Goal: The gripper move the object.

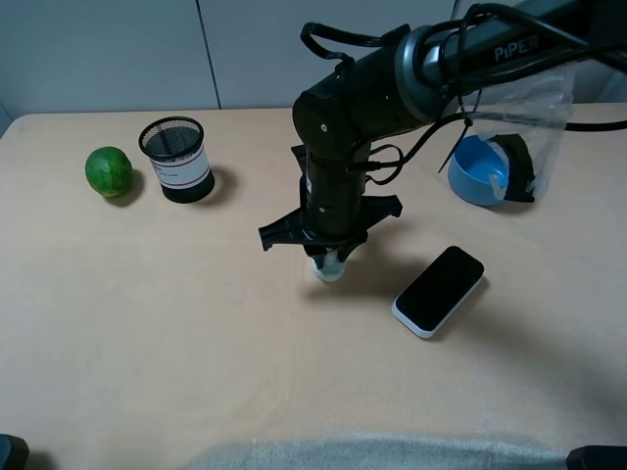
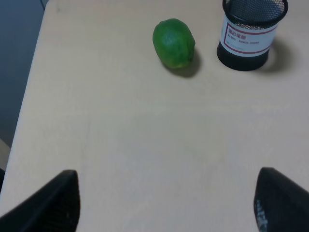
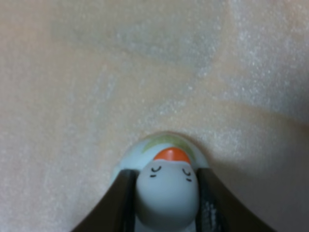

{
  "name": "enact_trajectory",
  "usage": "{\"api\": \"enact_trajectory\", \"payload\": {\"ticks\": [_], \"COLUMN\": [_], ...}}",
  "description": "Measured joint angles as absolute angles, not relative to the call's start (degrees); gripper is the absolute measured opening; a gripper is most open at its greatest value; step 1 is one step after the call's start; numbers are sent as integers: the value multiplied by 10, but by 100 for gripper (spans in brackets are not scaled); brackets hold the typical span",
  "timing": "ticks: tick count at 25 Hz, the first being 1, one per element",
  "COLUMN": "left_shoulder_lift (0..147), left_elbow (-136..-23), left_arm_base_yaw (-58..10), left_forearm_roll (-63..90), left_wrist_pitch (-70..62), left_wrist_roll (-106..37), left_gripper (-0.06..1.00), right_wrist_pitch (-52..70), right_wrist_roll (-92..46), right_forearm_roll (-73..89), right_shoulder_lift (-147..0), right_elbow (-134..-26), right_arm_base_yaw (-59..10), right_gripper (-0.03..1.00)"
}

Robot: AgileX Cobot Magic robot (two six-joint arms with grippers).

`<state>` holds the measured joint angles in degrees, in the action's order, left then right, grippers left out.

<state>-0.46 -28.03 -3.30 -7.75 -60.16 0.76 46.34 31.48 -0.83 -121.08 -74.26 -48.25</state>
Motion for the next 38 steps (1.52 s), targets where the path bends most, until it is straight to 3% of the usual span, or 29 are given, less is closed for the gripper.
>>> {"api": "enact_trajectory", "payload": {"ticks": [18,38], "left_shoulder_lift": [-5,-5], "left_elbow": [-280,-280], "left_arm_base_yaw": [-33,-33], "left_forearm_roll": [-77,-77], "left_wrist_pitch": [-602,-602], "left_wrist_roll": [8,8], "left_gripper": [80,80], "right_wrist_pitch": [469,574], "right_wrist_roll": [302,275], "right_forearm_roll": [-12,-72], "right_shoulder_lift": [-1202,-1171], "right_elbow": [-746,-869], "right_arm_base_yaw": [-483,-459], "right_gripper": [18,17]}}
